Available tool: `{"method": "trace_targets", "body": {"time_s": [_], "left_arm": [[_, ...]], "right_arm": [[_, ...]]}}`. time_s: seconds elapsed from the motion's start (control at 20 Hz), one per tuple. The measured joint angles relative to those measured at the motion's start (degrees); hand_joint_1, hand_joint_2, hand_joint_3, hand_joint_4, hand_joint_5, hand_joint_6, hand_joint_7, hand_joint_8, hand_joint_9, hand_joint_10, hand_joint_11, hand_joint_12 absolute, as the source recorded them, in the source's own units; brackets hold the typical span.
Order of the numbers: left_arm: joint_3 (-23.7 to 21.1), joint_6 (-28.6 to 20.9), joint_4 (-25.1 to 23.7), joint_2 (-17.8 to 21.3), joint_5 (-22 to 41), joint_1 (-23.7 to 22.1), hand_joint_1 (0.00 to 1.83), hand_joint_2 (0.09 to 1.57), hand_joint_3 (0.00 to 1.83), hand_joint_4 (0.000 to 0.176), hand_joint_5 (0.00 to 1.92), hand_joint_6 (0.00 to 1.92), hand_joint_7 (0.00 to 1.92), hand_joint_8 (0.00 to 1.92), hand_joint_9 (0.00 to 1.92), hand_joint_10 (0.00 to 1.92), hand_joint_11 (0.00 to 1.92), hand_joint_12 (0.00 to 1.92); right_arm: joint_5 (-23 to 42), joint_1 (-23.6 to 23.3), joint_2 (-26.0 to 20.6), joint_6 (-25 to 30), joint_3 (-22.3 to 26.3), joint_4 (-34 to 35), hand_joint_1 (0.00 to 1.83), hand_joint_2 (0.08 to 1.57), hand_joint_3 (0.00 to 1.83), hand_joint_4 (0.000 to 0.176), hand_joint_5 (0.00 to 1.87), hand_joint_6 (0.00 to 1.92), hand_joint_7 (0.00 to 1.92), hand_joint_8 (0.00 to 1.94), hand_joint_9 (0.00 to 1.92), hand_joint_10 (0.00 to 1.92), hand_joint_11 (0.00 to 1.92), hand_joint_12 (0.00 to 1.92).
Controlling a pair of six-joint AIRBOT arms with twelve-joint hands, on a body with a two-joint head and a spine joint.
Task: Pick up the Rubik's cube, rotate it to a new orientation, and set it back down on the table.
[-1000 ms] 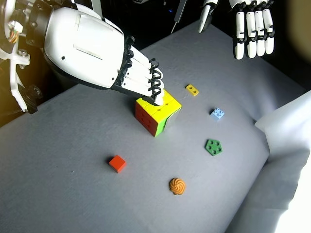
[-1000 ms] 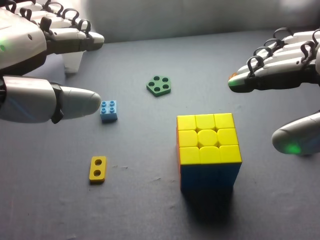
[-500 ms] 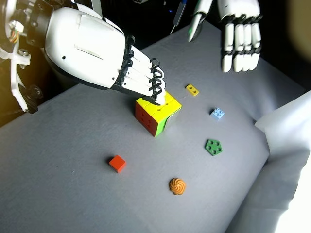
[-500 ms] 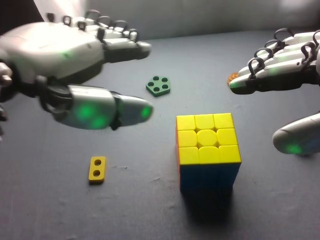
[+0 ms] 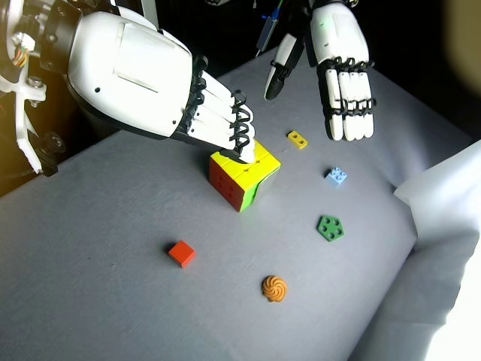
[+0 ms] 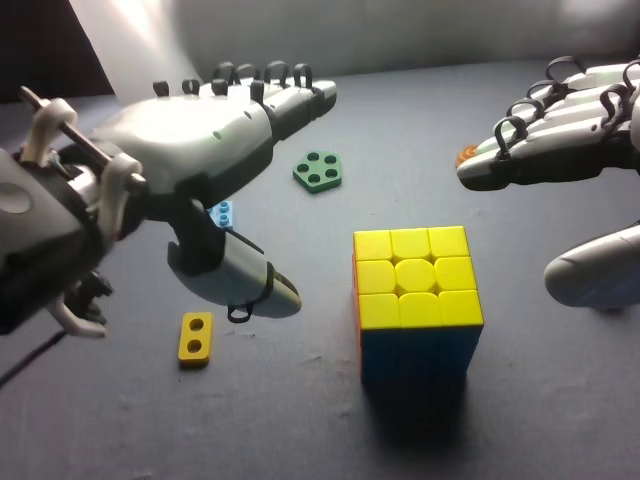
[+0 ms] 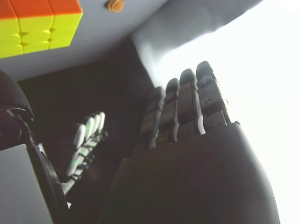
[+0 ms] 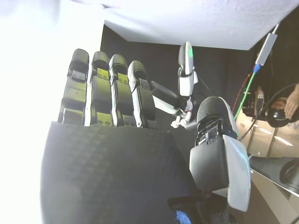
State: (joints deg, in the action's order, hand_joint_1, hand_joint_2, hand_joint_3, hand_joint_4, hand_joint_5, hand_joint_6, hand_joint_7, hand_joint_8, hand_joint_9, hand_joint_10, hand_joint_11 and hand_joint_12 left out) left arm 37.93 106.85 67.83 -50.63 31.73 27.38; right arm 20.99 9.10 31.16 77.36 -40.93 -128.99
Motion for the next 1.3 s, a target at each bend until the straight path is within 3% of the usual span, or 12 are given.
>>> {"method": "trace_targets", "body": {"time_s": [0.2, 0.45, 0.9, 1.3], "left_arm": [[-1.03, 4.61, 7.02, -3.17, 4.96, 0.02, 1.15, 0.80, 0.00, 0.000, 0.00, 0.00, 0.00, 0.00, 0.00, 0.00, 0.00, 0.00], [-1.03, 9.97, 9.84, -6.43, 6.12, 0.15, 1.17, 0.78, 0.00, 0.000, 0.00, 0.00, 0.00, 0.00, 0.00, 0.00, 0.00, 0.00], [-0.33, 12.35, 8.52, -11.30, 6.14, 3.54, 1.20, 0.82, 0.01, 0.000, 0.03, 0.01, 0.00, 0.00, 0.00, 0.00, 0.00, 0.00], [4.04, 13.33, 10.69, -16.37, 6.56, 3.63, 1.15, 0.80, 0.00, 0.000, 0.01, 0.00, 0.00, 0.00, 0.00, 0.00, 0.00, 0.00]], "right_arm": [[0.02, 0.00, 0.00, -0.02, 0.00, -0.02, 0.00, 1.19, 0.00, 0.000, 0.21, 0.00, 0.18, 0.00, 0.14, 0.00, 0.00, 0.26], [0.04, 0.00, -0.02, -0.02, 0.00, 0.00, 0.00, 1.18, 0.00, 0.000, 0.22, 0.00, 0.18, 0.00, 0.14, 0.00, 0.00, 0.31], [0.07, 0.00, -0.02, -0.07, 0.00, -0.04, 0.00, 1.19, 0.00, 0.000, 0.21, 0.00, 0.18, 0.00, 0.12, 0.00, 0.00, 0.21], [0.17, 0.00, 0.00, -0.09, 0.00, -0.02, 0.00, 1.17, 0.00, 0.000, 0.20, 0.00, 0.17, 0.00, 0.12, 0.00, 0.00, 0.20]]}}
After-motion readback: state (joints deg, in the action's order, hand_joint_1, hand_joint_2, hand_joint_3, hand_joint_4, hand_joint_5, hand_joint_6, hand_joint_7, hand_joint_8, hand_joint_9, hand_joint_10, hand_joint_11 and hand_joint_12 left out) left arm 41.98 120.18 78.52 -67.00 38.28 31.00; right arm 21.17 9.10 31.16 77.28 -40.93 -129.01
